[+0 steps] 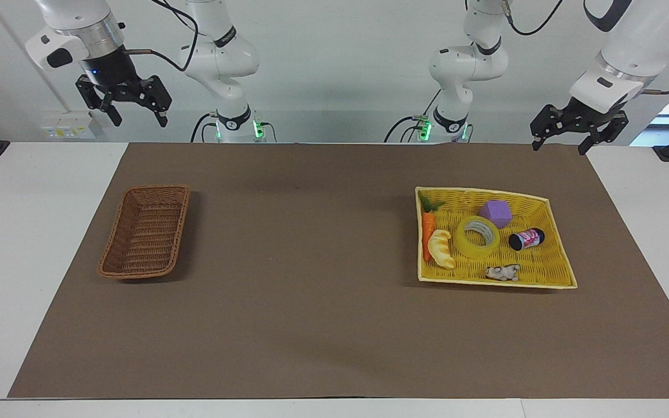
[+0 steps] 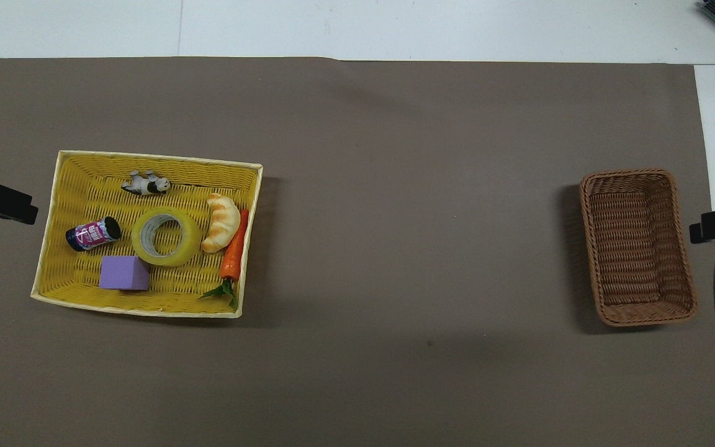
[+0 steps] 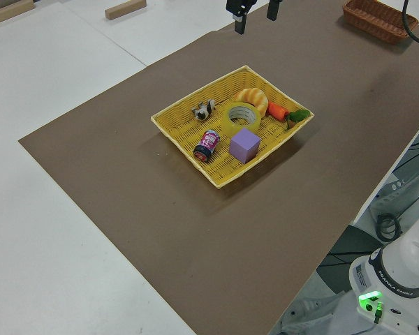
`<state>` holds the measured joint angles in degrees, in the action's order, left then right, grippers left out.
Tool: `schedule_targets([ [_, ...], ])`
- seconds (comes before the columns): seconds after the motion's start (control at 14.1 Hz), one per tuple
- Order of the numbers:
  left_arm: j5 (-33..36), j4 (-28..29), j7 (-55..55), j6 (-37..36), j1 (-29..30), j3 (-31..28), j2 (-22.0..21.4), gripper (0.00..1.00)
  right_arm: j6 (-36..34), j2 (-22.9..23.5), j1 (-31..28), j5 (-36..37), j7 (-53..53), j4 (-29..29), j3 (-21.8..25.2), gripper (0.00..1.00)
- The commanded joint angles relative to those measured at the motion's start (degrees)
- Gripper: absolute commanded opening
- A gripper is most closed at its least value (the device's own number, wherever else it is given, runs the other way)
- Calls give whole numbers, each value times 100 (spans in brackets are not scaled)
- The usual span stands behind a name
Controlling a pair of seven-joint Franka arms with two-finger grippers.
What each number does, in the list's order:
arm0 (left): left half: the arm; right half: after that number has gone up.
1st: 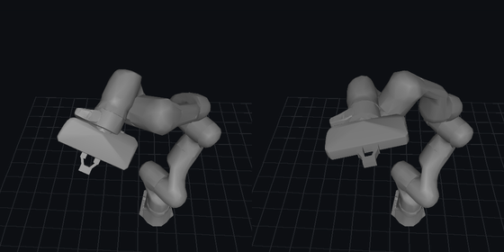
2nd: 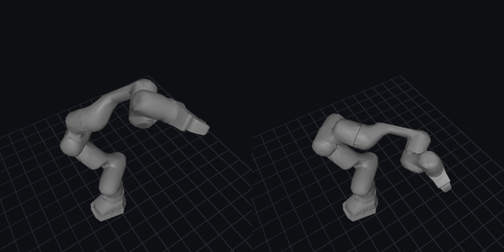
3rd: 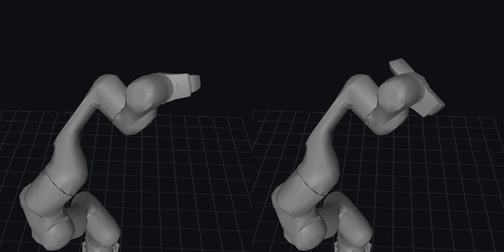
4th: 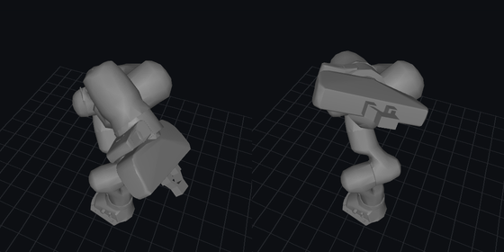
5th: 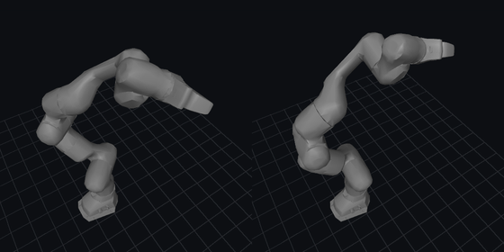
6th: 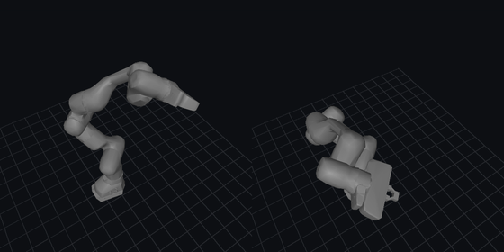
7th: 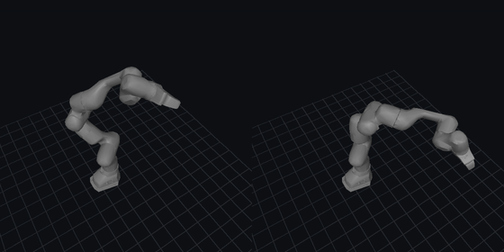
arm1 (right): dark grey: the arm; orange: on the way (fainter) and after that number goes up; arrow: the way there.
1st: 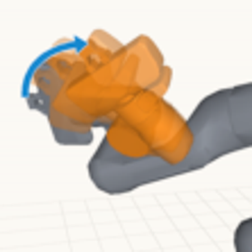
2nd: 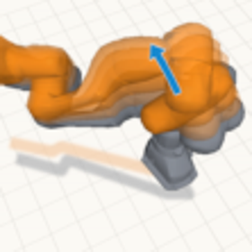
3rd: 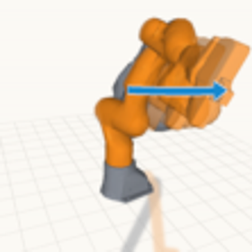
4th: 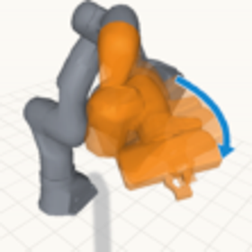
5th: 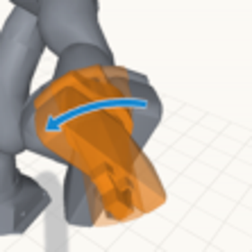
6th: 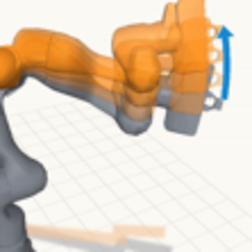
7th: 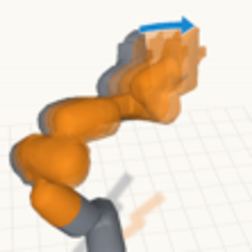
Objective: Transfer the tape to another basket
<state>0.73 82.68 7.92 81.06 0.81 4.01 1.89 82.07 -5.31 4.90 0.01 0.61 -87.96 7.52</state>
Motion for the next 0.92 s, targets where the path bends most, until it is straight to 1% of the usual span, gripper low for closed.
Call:
schedule_targets([
  [0.0, 41, -111, 96, -81, 104, 82, 40, 100, -77, 47, -33, 8, -166, 95, -14, 100],
  [0.85, 41, -32, 26, 6, 77, 82, -22, 100, -77, 47, -33, -1, -166, 95, -14, 100],
])
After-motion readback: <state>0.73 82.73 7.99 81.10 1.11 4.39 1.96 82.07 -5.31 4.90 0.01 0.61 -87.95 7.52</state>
